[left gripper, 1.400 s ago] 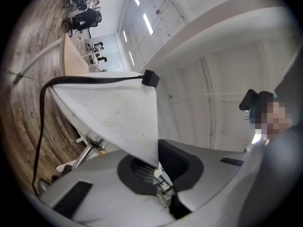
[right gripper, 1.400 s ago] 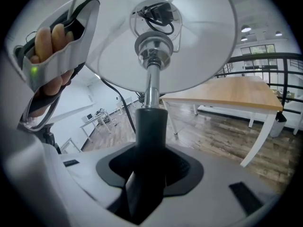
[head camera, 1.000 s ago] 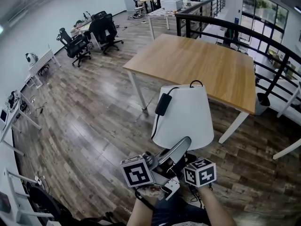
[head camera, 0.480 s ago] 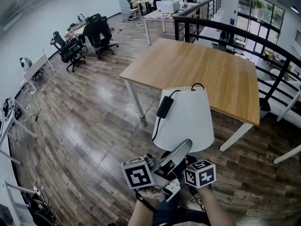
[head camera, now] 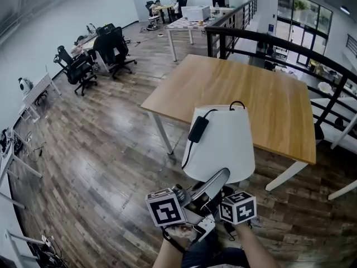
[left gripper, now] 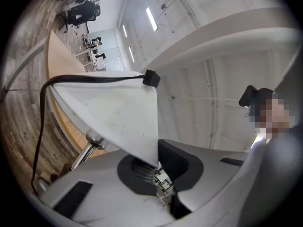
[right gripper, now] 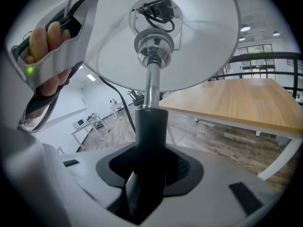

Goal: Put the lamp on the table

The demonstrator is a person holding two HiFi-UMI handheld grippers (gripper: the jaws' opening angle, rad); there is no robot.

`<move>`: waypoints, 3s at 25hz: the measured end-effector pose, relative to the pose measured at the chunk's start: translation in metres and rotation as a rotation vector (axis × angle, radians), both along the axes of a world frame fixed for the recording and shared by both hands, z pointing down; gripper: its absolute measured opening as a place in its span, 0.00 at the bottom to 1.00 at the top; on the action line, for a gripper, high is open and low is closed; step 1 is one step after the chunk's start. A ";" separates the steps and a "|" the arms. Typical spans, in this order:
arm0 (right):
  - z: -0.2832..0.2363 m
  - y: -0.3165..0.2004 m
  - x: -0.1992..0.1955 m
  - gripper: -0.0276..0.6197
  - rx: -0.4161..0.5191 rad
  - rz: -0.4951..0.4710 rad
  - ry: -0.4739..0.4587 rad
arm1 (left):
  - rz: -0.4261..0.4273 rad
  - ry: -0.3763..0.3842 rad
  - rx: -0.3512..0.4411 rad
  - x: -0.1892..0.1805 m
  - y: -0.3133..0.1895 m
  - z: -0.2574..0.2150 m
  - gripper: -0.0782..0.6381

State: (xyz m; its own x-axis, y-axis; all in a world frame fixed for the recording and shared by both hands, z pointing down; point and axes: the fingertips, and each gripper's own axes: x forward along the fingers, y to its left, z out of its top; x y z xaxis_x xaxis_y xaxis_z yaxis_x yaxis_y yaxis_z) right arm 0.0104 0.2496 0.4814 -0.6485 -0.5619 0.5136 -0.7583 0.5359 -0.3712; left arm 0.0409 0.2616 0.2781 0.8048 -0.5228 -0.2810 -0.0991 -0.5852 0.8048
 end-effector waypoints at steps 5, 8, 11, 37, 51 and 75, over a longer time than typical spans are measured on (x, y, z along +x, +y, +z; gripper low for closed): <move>0.005 -0.029 -0.023 0.30 0.003 0.004 -0.006 | 0.001 -0.005 0.005 -0.022 -0.027 0.005 0.12; 0.005 -0.042 -0.030 0.30 -0.002 0.002 -0.003 | -0.002 -0.002 -0.002 -0.030 -0.043 0.005 0.12; 0.006 -0.053 -0.031 0.30 -0.004 0.005 0.004 | -0.002 0.006 -0.008 -0.033 -0.055 0.006 0.12; 0.031 -0.181 -0.025 0.30 -0.023 -0.034 0.011 | -0.036 0.012 -0.022 -0.028 -0.189 0.031 0.12; 0.006 -0.309 -0.021 0.30 -0.034 -0.104 -0.002 | -0.099 -0.013 -0.023 -0.018 -0.317 0.006 0.12; 0.012 -0.417 -0.026 0.30 -0.050 -0.140 0.011 | -0.139 -0.010 -0.045 -0.026 -0.430 0.012 0.12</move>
State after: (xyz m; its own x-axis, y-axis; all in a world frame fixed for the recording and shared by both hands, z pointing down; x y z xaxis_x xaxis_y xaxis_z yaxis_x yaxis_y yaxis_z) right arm -0.0158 -0.1670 0.4932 -0.7132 -0.4397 0.5459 -0.6813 0.6178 -0.3925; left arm 0.0151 -0.1683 0.2904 0.7265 -0.6410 -0.2476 -0.1844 -0.5290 0.8283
